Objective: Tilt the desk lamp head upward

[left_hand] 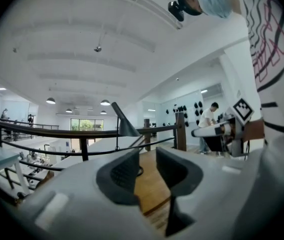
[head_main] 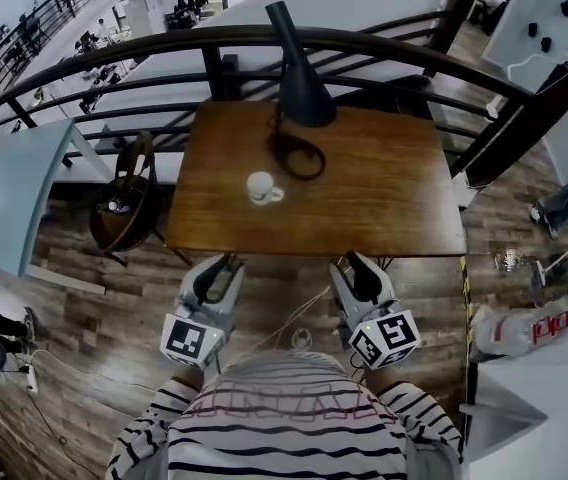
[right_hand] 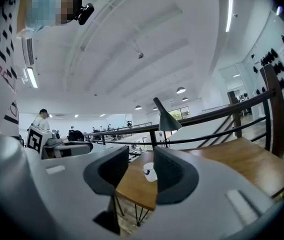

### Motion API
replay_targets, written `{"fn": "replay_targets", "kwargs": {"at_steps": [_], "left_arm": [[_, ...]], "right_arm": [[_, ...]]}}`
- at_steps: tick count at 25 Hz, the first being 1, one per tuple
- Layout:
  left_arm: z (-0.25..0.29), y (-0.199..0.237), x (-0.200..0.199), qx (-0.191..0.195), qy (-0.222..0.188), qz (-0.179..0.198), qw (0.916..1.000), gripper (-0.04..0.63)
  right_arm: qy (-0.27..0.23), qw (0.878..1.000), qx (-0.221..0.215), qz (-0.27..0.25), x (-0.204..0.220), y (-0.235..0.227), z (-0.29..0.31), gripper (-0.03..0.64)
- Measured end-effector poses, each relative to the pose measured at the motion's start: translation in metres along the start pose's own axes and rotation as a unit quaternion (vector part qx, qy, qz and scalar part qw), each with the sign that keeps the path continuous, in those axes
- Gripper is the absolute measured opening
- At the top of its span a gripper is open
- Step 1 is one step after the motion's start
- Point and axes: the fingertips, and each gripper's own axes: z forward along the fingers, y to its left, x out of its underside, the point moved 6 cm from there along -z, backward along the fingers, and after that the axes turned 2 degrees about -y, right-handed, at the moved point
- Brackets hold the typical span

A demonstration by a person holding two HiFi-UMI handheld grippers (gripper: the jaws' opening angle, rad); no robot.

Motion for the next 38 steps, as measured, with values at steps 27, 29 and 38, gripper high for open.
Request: {"fn": "replay_targets", "kwargs": {"at_steps": [27, 29, 38], "left_arm": [[0.121, 0.030, 0.007, -0.050, 0.028, -0.006, 0.9983, 0.270], [0.133, 0.049, 0.004, -0.037, 0.025, -0.006, 0.9990, 0.271], [0.179, 0.146, -0.017, 0.035, 0.012, 0.016, 0.9992, 0.281]], "right_arm": [[0.003, 0.999, -0.045, 0.010, -0.018, -0.111, 0.069, 0.206], [-0.001, 0.999, -0.032, 0.009, -0.021, -0.110, 0.083, 0.206], [-0.011, 1.000, 0.020, 0.013, -0.037, -0.093, 0.172, 0.210]]}}
